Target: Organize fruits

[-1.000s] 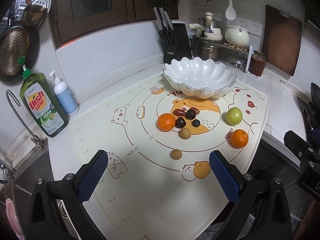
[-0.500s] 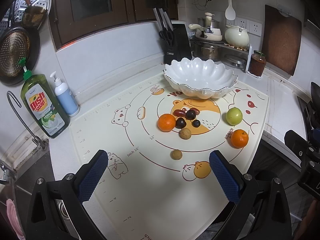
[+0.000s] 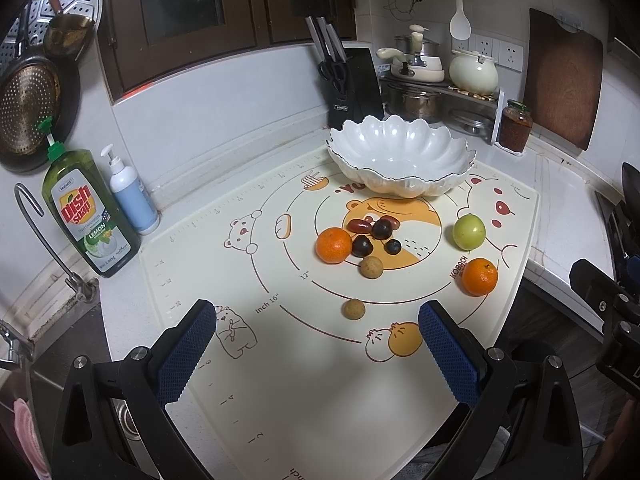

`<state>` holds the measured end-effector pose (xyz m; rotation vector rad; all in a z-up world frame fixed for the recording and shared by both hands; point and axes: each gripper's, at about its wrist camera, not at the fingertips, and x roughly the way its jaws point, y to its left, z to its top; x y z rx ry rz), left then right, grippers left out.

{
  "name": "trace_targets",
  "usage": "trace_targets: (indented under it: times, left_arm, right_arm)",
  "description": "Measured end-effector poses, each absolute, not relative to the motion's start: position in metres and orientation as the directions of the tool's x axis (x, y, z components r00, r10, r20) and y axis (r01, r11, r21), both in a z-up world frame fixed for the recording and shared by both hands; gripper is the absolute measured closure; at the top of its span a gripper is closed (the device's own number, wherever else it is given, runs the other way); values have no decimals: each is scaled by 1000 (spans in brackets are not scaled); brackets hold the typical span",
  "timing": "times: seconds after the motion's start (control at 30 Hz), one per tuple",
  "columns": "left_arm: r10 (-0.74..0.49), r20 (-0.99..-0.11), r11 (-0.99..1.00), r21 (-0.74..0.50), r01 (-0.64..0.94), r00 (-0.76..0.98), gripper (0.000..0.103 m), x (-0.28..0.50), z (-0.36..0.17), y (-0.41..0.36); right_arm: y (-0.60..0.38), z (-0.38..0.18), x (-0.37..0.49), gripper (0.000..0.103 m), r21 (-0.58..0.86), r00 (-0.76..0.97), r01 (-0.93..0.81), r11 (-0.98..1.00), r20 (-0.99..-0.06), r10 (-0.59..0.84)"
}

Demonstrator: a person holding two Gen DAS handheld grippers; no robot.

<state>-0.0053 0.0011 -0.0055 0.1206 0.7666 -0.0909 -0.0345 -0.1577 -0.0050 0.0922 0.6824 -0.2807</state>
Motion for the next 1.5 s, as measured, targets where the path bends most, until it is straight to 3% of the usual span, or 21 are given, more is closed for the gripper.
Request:
trace_targets:
  times: [1.5]
  left_arm:
    - [-45,-704,987,77,139,709,0,1,-7,-3]
  right_arm:
    - [-159,0,-31,0,-8,739,289,957,-634,-228]
